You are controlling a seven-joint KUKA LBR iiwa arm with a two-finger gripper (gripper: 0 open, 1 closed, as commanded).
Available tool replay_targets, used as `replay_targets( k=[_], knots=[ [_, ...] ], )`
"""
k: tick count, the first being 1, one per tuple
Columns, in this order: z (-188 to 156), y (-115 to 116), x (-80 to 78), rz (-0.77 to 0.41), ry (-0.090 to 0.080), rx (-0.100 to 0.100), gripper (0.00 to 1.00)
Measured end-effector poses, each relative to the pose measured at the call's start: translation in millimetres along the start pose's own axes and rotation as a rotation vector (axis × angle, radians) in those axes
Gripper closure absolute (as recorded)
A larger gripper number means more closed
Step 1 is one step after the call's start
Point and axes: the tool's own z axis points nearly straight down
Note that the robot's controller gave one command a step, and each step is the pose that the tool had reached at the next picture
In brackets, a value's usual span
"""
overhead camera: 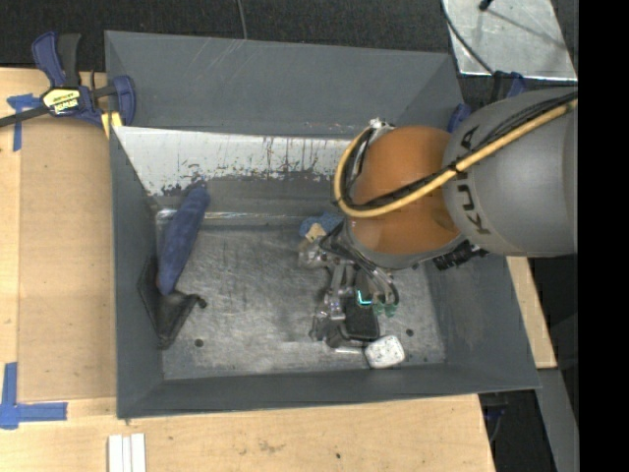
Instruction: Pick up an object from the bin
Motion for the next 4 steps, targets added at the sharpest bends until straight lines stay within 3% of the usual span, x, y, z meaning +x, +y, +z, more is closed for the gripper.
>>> replay_targets(
  k=[1,2,3,4],
  knots=[
    [55,-50,26.8,-0.746,-0.018,0.003,0.00],
    [27,-81,-25.9,-0.764,-0.008,0.005,0.00],
    [8,-87,-48.0,-0.763,0.016,-0.005,0.00],
    [48,-82,-58.0,-1.117,0.024,-0.012,0.00]
  ],
)
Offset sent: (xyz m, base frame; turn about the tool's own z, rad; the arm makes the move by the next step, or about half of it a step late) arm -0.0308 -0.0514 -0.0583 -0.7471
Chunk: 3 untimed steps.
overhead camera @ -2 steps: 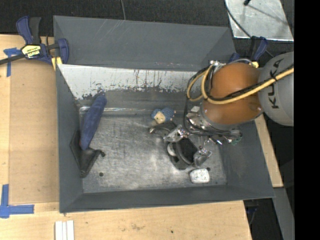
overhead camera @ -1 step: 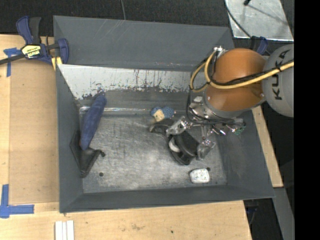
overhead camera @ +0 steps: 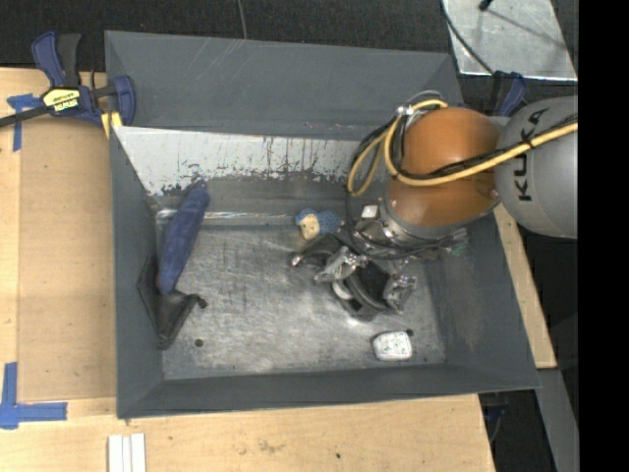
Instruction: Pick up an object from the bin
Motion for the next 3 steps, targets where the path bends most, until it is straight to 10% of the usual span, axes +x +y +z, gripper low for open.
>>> replay_targets(
  k=[1,2,3],
  knots=[
    [-1,-15,-10.1,-0.294,0.004,0.014,0.00],
    [-1,-15,-10.0,-0.293,0.003,0.013,1.00],
    [-78,-11,-7.7,-0.296,-0.005,0.014,1.00]
  ],
)
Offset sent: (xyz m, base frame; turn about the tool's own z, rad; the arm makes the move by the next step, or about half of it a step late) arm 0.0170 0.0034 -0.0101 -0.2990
